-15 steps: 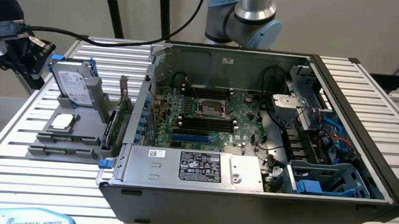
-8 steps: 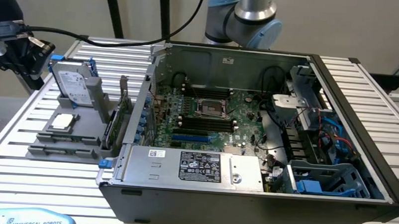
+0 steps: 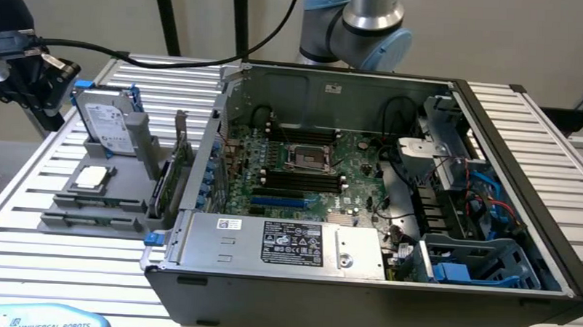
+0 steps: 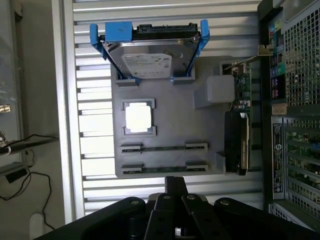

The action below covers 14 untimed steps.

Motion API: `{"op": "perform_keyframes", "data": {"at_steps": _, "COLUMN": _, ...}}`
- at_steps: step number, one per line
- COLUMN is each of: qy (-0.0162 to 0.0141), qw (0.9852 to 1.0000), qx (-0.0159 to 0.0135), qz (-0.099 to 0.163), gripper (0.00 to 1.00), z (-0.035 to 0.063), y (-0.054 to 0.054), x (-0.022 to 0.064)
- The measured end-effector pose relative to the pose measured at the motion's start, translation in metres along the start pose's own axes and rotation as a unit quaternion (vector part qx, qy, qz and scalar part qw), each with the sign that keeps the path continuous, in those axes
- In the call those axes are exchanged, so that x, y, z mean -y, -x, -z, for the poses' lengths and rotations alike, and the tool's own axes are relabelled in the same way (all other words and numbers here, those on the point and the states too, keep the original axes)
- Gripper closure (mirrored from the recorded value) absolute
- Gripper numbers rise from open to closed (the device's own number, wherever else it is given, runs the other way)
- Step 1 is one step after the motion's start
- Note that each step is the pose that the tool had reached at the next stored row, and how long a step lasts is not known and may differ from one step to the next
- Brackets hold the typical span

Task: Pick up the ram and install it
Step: 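Pick up the ram and move it above insertion slot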

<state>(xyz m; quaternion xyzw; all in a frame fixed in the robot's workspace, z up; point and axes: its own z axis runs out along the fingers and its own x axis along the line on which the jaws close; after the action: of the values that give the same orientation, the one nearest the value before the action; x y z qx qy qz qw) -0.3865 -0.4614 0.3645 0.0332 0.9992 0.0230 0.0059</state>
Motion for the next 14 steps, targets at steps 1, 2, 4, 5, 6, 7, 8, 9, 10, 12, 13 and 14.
{"op": "perform_keyframes", "data": {"at_steps": 1, "qy": -0.0001, "qw": 1.0, "qx": 0.0, "qz": 0.0, "gripper": 0.89, "z": 0.0, "y": 0.0, "x": 0.0}}
{"op": "perform_keyframes", "data": {"at_steps": 2, "qy": -0.0002, "qw": 1.0, "qx": -0.0001, "qz": 0.0, "gripper": 0.89, "z": 0.0, "y": 0.0, "x": 0.0}}
{"op": "perform_keyframes", "data": {"at_steps": 4, "qy": -0.0002, "qw": 1.0, "qx": -0.0004, "qz": 0.01, "gripper": 0.89, "z": -0.0005, "y": 0.0, "x": 0.0}}
{"op": "perform_keyframes", "data": {"at_steps": 5, "qy": -0.0001, "qw": 0.9998, "qx": -0.0009, "qz": 0.019, "gripper": 0.89, "z": -0.0008, "y": -0.0001, "x": 0.0}}
{"op": "perform_keyframes", "data": {"at_steps": 6, "qy": 0.0, "qw": 0.9996, "qx": -0.0013, "qz": 0.028, "gripper": 0.89, "z": -0.0012, "y": 0.0, "x": 0.0}}
{"op": "perform_keyframes", "data": {"at_steps": 7, "qy": 0.0001, "qw": 0.9993, "qx": -0.0018, "qz": 0.037, "gripper": 0.89, "z": -0.0015, "y": 0.0, "x": 0.0001}}
{"op": "perform_keyframes", "data": {"at_steps": 8, "qy": 0.0002, "qw": 0.9989, "qx": -0.0023, "qz": 0.046, "gripper": 0.89, "z": -0.0018, "y": 0.0, "x": 0.0001}}
{"op": "perform_keyframes", "data": {"at_steps": 9, "qy": 0.0003, "qw": 0.9984, "qx": -0.0028, "qz": 0.056, "gripper": 0.89, "z": -0.0021, "y": 0.0, "x": 0.0001}}
{"op": "perform_keyframes", "data": {"at_steps": 10, "qy": 0.0004, "qw": 0.9979, "qx": -0.0032, "qz": 0.065, "gripper": 0.89, "z": -0.0024, "y": 0.0, "x": 0.0001}}
{"op": "perform_keyframes", "data": {"at_steps": 12, "qy": 0.0006, "qw": 0.9966, "qx": -0.0041, "qz": 0.083, "gripper": 0.89, "z": -0.003, "y": 0.0, "x": 0.0001}}
{"op": "perform_keyframes", "data": {"at_steps": 13, "qy": 0.0006, "qw": 0.9958, "qx": -0.0046, "qz": 0.091, "gripper": 0.89, "z": -0.0033, "y": 0.0, "x": 0.0002}}
{"op": "perform_keyframes", "data": {"at_steps": 14, "qy": 0.0007, "qw": 0.9949, "qx": -0.005, "qz": 0.101, "gripper": 0.89, "z": -0.0036, "y": 0.0, "x": 0.0002}}
